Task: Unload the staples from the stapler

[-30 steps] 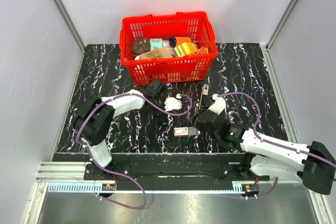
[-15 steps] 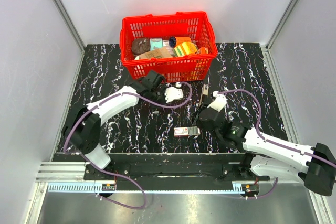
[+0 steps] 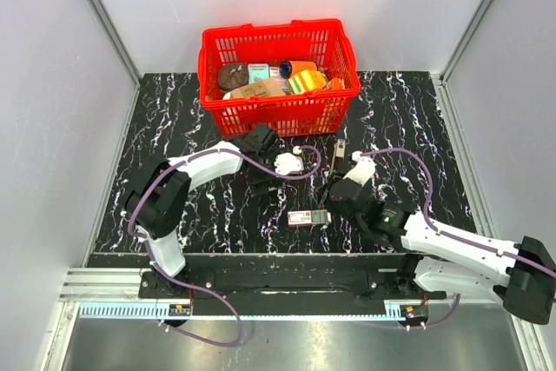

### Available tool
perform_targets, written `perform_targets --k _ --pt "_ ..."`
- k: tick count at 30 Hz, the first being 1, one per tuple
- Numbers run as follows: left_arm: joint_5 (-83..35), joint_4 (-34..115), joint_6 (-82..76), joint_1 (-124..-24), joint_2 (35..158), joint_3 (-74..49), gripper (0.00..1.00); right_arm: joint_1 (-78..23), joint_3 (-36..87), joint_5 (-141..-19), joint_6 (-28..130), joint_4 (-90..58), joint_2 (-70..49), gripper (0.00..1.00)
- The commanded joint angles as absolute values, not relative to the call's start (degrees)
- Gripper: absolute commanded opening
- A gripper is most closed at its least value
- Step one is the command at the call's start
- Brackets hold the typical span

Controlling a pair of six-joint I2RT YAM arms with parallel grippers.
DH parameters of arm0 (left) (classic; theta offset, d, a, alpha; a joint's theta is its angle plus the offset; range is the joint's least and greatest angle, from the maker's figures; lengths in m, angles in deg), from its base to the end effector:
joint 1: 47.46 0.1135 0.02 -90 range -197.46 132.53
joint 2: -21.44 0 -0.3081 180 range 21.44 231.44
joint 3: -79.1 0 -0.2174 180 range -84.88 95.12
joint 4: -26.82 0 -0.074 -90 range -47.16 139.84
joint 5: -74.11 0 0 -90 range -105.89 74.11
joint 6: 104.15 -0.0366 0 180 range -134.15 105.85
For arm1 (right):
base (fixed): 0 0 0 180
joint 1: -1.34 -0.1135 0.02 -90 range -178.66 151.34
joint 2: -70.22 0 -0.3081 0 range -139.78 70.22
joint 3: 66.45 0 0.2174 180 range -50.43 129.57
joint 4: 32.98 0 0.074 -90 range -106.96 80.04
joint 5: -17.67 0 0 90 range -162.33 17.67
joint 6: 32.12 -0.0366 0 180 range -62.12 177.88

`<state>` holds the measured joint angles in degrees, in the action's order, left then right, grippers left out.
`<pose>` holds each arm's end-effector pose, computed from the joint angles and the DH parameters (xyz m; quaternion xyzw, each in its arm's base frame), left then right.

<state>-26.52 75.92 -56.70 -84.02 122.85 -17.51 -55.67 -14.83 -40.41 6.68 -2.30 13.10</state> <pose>0.2614 -0.2023 0.2469 0.6356 0.7407 -0.0803 0.2020 0.1001 0.1186 0.2894 0.0808 0.8626 0.2088 0.4538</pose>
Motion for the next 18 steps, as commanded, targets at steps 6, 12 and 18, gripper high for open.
perform_targets --k 6,12,18 --pt "-23.8 75.4 -60.6 -84.2 126.2 -15.2 0.79 -55.4 -15.2 -39.2 6.2 -4.5 13.7 0.45" --pt "-24.4 77.3 -60.4 -84.1 128.2 -13.3 0.64 -55.4 -15.1 -39.7 6.2 -4.5 13.8 0.41" --pt "-23.6 77.8 -60.7 -84.2 128.5 -13.6 0.47 -55.4 -15.2 -40.0 6.7 -5.0 13.9 0.33"
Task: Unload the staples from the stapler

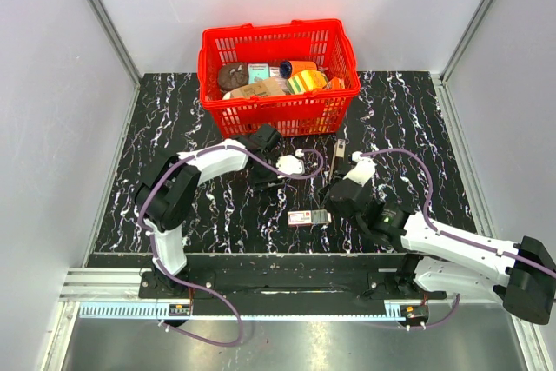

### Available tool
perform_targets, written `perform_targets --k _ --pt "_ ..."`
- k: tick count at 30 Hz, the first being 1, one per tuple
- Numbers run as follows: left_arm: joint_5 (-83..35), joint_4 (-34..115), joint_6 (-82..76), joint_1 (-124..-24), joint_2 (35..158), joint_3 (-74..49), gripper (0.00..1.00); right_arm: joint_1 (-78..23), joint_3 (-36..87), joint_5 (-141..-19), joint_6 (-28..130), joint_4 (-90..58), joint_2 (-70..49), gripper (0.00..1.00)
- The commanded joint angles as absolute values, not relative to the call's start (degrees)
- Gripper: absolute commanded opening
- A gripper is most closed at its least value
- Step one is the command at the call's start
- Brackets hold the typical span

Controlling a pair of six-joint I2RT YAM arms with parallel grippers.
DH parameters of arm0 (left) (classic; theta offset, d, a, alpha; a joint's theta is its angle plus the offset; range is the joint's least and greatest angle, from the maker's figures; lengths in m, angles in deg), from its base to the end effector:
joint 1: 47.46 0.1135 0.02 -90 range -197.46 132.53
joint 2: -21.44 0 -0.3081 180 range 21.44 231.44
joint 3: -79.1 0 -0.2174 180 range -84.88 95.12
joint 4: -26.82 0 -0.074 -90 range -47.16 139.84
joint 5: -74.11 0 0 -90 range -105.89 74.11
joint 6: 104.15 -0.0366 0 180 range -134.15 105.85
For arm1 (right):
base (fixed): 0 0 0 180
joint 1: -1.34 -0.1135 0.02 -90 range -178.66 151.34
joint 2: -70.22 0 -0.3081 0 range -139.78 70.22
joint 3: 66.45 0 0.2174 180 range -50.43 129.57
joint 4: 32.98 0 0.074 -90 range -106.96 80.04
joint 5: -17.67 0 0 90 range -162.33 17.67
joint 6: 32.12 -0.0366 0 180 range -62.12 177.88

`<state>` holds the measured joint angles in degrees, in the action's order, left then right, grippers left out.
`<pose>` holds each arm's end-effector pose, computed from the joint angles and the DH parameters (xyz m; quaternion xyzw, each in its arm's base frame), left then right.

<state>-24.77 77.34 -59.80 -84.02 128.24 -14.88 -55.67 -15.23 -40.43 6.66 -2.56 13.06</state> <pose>0.2759 -0.2116 0.2270 0.6562 0.7330 -0.0633 0.1675 0.0999 0.1184 0.2876 0.0805 0.8632 0.2077 0.4530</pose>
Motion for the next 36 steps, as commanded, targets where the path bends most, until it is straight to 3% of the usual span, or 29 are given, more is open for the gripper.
perform_targets --k 1,12,22,30,36 --pt "-23.6 78.0 -60.7 -84.2 128.6 -13.8 0.47 -55.4 -15.2 -40.0 6.7 -5.0 13.9 0.33" --pt "-22.3 78.3 -60.6 -84.2 127.8 -16.0 0.38 -55.4 -15.6 -39.6 7.3 -4.8 14.9 0.29" --pt "-22.8 79.5 -57.8 -84.1 126.6 -15.2 0.11 -55.4 -15.6 -39.4 7.3 -4.7 15.6 0.28" --pt "-25.2 82.3 -54.4 -84.2 124.0 -12.4 0.09 -55.4 -14.7 -39.1 8.0 -3.9 16.8 0.27" --pt "-31.5 87.6 -47.5 -83.1 119.6 -1.2 0.03 -55.4 -11.1 -39.5 10.4 -3.2 17.8 0.28"
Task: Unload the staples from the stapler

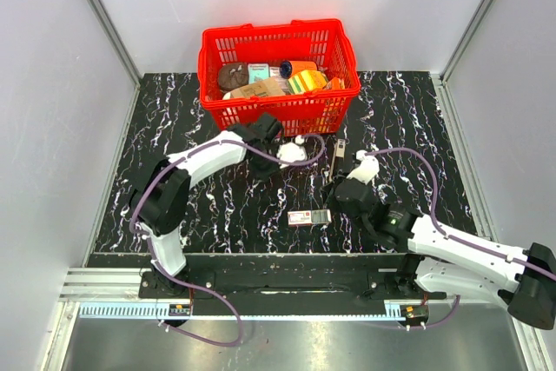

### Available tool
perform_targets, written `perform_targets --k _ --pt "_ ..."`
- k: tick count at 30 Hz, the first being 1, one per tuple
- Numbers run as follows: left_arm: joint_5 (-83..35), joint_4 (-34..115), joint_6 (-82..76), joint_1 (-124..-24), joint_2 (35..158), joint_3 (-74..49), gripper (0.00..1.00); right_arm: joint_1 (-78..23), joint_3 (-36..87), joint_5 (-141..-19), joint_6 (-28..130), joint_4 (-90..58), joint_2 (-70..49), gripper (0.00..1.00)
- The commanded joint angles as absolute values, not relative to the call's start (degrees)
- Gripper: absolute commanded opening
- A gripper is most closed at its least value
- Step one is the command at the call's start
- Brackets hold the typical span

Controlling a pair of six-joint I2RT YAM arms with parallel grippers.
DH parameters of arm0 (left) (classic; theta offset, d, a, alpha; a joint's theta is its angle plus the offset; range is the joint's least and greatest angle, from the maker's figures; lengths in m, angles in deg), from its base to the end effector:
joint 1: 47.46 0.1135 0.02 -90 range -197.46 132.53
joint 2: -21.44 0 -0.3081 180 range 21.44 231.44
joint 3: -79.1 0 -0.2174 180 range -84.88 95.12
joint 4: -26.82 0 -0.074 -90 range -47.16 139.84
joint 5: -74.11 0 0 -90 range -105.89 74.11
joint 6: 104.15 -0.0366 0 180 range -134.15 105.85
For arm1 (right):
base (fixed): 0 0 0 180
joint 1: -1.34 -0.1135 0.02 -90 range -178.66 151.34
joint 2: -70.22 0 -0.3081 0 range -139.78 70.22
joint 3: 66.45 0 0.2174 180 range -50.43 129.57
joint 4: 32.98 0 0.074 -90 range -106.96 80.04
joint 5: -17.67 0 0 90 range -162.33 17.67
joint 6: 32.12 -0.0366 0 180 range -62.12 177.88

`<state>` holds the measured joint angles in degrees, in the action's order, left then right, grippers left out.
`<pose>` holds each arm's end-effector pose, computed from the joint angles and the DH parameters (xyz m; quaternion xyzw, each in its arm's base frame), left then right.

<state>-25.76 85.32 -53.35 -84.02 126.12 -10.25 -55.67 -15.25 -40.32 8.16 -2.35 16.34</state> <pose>0.2710 -0.2088 0.2539 0.6149 0.7692 -0.0815 0.1532 0.0943 0.1097 0.2945 0.0769 0.8526 0.2214 0.4671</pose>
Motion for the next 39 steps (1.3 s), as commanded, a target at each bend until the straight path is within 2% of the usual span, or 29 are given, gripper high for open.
perform_targets --k 1,5,8,10,12,15,18,21,24,33,39 --pt "-33.3 88.5 -45.5 -82.6 119.0 0.9 0.02 -55.4 -10.2 -40.2 10.9 -3.3 17.8 0.27" --pt "-42.4 89.9 -37.9 -79.3 115.4 8.9 0.02 -55.4 -6.1 -42.4 13.6 -3.7 17.9 0.29" --pt "-52.5 89.4 -30.1 -75.7 112.4 12.5 0.02 -55.4 -2.8 -46.0 17.6 -5.7 17.7 0.35" --pt "-60.3 87.5 -25.0 -73.1 110.2 13.0 0.02 -55.4 -0.3 -49.8 20.2 -8.0 17.4 0.44" --pt "-67.4 83.0 -19.0 -70.7 107.3 10.9 0.04 -55.4 2.5 -53.0 21.0 -10.1 16.8 0.57" --pt "-78.7 71.8 -5.3 -67.6 102.8 4.3 0.06 -55.4 3.5 -57.5 20.4 -15.1 16.7 0.64" --pt "-86.5 47.1 18.1 -65.1 98.1 -7.5 0.07 -55.4 3.4 -61.2 20.3 -22.0 17.2 0.68" --pt "-88.0 5.8 48.8 -63.9 94.9 -19.4 0.1 -55.3 5.2 -65.1 21.0 -24.2 16.3 0.7" --pt "-86.5 -14.1 66.7 -63.7 95.4 -24.1 0.1 -55.3 6.6 -67.4 19.4 -25.8 14.8 0.7" --pt "-84.9 -13.8 67.8 -63.6 92.4 -28.9 0.11 -55.0 7.0 -66.8 15.6 -31.5 11.7 0.68" --pt "-85.2 -13.2 67.5 -63.6 91.7 -29.4 0.12 -53.7 8.7 -68.6 14.0 -33.2 8.6 0.63"
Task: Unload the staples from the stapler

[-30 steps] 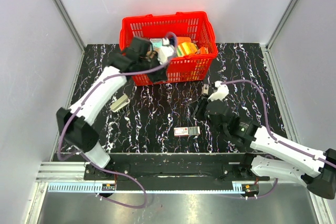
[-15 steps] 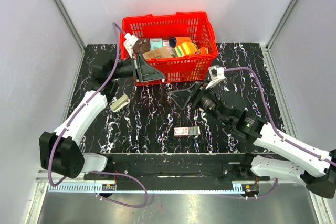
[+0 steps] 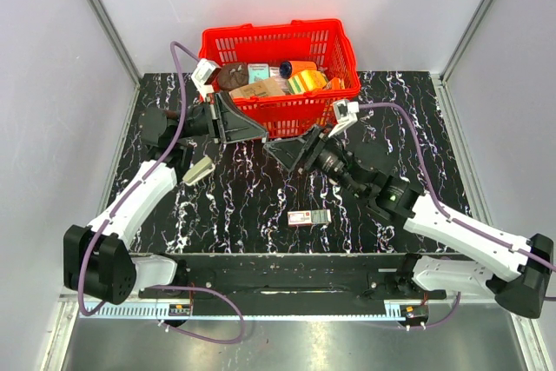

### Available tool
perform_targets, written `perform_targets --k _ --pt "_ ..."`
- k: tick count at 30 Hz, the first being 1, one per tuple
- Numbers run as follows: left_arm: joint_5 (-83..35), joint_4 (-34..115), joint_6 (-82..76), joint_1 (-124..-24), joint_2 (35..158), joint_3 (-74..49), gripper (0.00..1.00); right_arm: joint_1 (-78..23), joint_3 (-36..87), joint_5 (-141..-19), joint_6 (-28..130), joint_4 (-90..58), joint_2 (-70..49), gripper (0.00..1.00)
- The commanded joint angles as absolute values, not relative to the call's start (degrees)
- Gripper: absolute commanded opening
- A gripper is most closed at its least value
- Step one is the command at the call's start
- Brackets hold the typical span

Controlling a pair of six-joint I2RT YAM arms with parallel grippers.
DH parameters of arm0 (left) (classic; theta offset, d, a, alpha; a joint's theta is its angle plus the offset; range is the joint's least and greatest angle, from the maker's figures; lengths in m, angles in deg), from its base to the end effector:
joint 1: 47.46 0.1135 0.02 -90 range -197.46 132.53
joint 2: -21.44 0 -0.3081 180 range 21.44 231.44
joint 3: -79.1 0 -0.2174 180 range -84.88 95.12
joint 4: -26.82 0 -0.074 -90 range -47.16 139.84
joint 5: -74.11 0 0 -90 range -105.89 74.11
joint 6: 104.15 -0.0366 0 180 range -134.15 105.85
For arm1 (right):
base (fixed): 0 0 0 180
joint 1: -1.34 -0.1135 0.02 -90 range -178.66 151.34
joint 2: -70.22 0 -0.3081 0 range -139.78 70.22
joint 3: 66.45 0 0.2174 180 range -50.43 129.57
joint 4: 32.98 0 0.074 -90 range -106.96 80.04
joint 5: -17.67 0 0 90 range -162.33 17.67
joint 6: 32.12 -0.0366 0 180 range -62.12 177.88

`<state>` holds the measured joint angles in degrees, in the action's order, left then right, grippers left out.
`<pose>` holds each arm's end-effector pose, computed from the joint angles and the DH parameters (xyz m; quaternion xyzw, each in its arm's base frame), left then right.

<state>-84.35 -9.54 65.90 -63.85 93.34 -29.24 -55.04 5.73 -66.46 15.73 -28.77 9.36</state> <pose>0.1941 -0.0926 0.4570 0.2285 0.5827 -0.7194 0.3010 0.1098 0.1584 0.4389 -0.0438 0.6607 0.5451 0.5142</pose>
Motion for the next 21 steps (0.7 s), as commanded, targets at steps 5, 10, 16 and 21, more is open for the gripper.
perform_targets --k 5,10,16,21 --pt "-85.4 -10.9 65.7 -63.5 91.4 -29.5 0.12 -52.5 8.3 -71.4 12.7 -36.0 7.8 0.57" --pt "-85.3 -9.5 64.4 -63.6 91.6 -29.3 0.12 -52.4 8.5 -70.9 12.5 -36.1 7.0 0.53" --pt "-85.4 -6.7 62.1 -63.7 91.7 -29.0 0.12 -52.4 10.4 -72.1 13.1 -35.9 5.5 0.51" --pt "-85.3 -5.5 61.1 -63.6 91.7 -29.1 0.13 -52.4 10.7 -72.2 13.2 -36.0 4.8 0.38"
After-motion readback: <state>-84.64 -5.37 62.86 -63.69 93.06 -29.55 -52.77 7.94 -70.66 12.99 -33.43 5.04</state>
